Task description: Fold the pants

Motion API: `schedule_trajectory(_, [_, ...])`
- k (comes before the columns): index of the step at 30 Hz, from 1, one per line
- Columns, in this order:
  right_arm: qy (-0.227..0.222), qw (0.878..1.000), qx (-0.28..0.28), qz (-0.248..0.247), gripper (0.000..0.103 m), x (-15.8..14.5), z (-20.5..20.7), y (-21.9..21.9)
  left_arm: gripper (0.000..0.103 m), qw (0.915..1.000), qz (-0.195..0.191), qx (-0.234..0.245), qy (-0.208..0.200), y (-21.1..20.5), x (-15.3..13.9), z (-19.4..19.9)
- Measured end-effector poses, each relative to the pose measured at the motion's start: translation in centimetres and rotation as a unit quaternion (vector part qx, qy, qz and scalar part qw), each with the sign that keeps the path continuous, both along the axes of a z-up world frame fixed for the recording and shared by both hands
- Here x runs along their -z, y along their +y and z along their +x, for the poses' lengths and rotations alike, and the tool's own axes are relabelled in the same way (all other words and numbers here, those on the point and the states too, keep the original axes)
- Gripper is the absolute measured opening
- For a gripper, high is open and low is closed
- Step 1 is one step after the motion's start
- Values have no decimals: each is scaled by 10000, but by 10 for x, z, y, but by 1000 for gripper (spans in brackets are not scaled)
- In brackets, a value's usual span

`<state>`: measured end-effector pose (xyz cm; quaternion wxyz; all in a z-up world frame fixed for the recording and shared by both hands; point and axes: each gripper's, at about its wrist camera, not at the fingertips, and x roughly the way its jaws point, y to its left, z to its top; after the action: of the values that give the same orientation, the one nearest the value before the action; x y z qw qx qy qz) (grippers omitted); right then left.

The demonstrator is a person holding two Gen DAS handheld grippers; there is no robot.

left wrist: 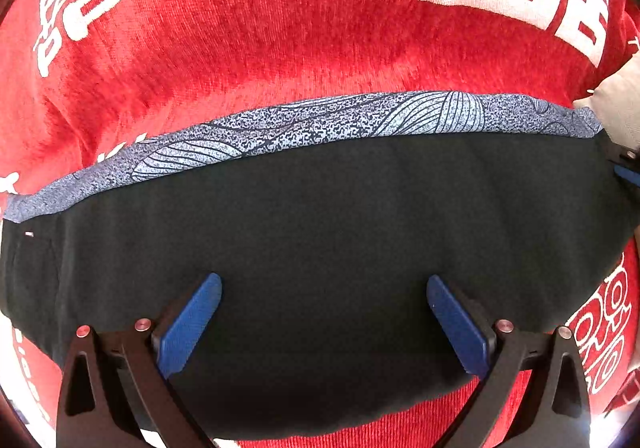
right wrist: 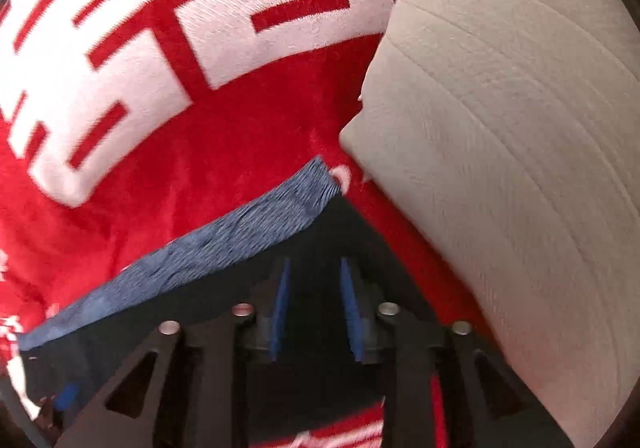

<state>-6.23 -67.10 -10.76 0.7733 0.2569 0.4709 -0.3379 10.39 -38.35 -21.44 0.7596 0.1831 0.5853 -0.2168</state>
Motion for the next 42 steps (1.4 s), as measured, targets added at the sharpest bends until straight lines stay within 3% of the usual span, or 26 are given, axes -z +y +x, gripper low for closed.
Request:
schedule_trajectory(2, [-346, 9988, 80, 329, 37, -7, -22, 11, 103, 9999, 140, 28, 57, -6, -6, 3])
schedule_trajectory(5, [-890, 9910, 225, 976, 41, -10, -58, 23, 103, 9998, -62, 67, -193, -21, -25, 7])
schedule_trajectory(8, [-1094, 9836, 402, 1378, 44, 0, -84, 36, 103, 9994, -95, 19, -342, -47, -27, 24])
schedule_trajectory(15, [-1251, 9774, 574, 1605, 44, 10, -103, 48, 103, 9989, 68, -398, -244, -85, 7, 51])
schedule_trajectory(18, [-1286, 9800, 344, 1478, 44, 4, -87, 48, 103, 9981, -104, -519, -320, -81, 8, 48])
schedule_trajectory(22, [-1376, 9771, 349, 1582, 44, 6, -75, 43, 103, 9990, 21, -379, -251, -87, -3, 46])
schedule_trajectory(28, [-1505, 9721, 494, 1729, 50, 13, -96, 47, 103, 9993, -306, -205, 12, -73, -34, 11])
schedule_trajectory(31, [-1793, 9634, 690, 1871, 50, 20, -109, 45, 103, 9988, -422, -106, 207, -66, -39, -14])
schedule_trajectory(36, [-2203, 9450, 1187, 2105, 50, 33, -122, 36, 103, 9993, -150, 44, 336, -71, -22, -51])
schedule_trajectory(42, [-2538, 9288, 1368, 2330, 50, 41, -128, 30, 103, 9995, -258, 90, 124, -67, -18, -69])
